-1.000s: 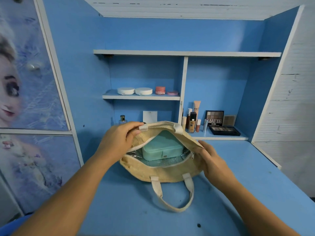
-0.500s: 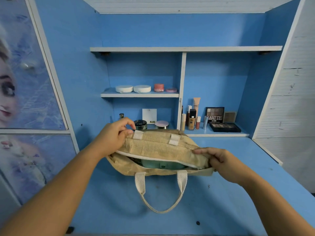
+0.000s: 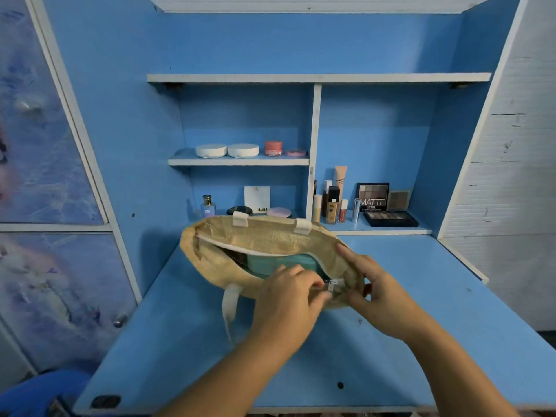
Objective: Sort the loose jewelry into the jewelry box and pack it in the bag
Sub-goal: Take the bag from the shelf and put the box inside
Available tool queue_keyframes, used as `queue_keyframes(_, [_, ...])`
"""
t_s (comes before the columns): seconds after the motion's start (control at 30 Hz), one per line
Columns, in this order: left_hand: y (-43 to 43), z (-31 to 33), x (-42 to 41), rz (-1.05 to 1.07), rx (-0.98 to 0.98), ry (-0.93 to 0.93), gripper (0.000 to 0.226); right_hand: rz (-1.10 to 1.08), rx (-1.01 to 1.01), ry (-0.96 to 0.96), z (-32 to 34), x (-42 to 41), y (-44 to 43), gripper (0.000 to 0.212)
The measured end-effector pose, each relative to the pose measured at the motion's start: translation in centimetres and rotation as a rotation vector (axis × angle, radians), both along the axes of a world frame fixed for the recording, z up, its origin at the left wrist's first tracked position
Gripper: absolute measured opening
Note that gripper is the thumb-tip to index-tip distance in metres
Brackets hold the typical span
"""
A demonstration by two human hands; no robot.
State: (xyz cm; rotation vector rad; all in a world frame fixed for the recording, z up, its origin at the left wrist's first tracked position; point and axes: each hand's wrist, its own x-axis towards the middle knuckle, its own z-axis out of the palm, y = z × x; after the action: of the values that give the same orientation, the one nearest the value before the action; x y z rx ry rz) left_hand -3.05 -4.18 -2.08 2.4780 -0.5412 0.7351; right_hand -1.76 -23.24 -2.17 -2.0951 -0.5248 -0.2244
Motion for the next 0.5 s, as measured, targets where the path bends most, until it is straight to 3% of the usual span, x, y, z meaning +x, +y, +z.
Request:
queue_keyframes(0.07, [-1.1, -0.3, 0.7, 0.036, -0.053, 0.194, 0.019, 0.006, -0.014, -0.016, 0.0, -0.2, 0.2, 0.073])
queue_keyframes(0.17, [-1.9, -0.1, 1.3, 0.057, -0.098, 0.312, 0.024, 0.007, -0.032, -0.015, 0.1, -0.6, 0.3, 0.075])
queue_keyframes(0.5, [-1.7, 0.2, 1.7, -0.071, -0.101, 0.338, 0.015, -0.054, -0.066, -0.111, -0.4, -0.7, -0.2, 0.073])
